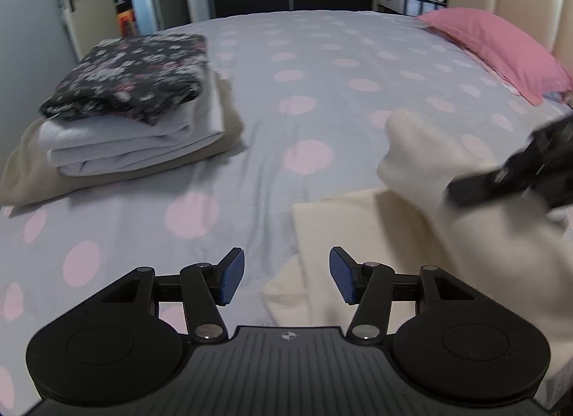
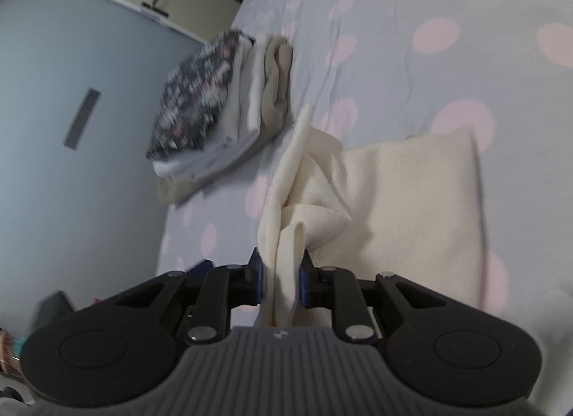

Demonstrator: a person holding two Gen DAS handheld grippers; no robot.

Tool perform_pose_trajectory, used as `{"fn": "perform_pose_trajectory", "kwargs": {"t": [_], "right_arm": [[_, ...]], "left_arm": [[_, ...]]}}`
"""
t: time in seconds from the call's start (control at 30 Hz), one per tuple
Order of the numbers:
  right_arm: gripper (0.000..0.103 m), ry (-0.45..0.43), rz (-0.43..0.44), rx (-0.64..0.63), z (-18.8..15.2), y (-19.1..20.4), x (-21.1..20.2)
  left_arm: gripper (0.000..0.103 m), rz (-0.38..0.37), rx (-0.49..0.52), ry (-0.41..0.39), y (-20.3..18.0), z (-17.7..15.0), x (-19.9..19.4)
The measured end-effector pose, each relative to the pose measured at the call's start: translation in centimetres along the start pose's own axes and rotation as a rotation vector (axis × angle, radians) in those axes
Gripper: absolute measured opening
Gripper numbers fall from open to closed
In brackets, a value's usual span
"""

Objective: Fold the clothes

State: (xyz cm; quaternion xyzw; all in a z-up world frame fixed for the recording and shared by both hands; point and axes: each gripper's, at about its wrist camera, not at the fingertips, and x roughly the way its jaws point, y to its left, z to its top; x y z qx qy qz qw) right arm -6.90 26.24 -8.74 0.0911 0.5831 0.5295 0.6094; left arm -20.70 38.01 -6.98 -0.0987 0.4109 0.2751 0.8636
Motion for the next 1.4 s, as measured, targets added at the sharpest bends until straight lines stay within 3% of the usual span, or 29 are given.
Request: {"fn": "perform_pose_trajectory", "kwargs": {"t": [0.33,0.5,0.57,0.63,0.7,0.9,1.0,1.2,1.3,1.4], "right_arm": [[0.021,0.074,-0.148,-0.058,-1.9,0.5,8.2],[0.039,0.096,-0.137,-0.093,-2.1,1.0,9.6],[0.041,0.100,-0.129,-0.109,-2.1,1.2,9.3],[0.050,0.090,-0.117,-0.122,-2.0,1.2,8.4],[0.072,0.062,-0.110,-0.130,-1.8,1.2,7.1],[0.091,-0.017,-0.150,-0.231,-2.5,0.8,2.3],[0.091,-0.027,-0.180,-0.281,-3.6,-0.1,0.3],[0.091,-0.032,-0.276,-0.430,-7.1,-1.7,-2.5],[0.091,-0.021,-0.278,-0.437,-8.3,-2.6,-2.8],[0.091,-0.008,-0.273,-0.434,-9.4,-3.6,-3.1]], "left_arm": [[0.051,0.040,-0.059,0.021,2.2,0.2,0.4],[0.051,0.038,-0.043,0.017,2.1,0.5,0.5],[0.051,0.039,-0.043,0.014,2.1,0.5,0.5],[0.051,0.038,-0.055,0.008,2.3,0.6,0.3],[0.051,0.026,-0.074,0.002,2.5,0.6,0.0],[0.051,-0.073,-0.096,-0.015,1.9,0.5,-1.1],[0.051,-0.123,-0.081,0.008,0.9,0.0,-1.2],[0.051,-0.092,-0.014,0.104,-1.3,-2.1,-0.1],[0.051,-0.074,0.013,0.157,-2.3,-3.2,0.6],[0.043,-0.064,-0.010,0.231,-1.9,-4.3,1.9]]}}
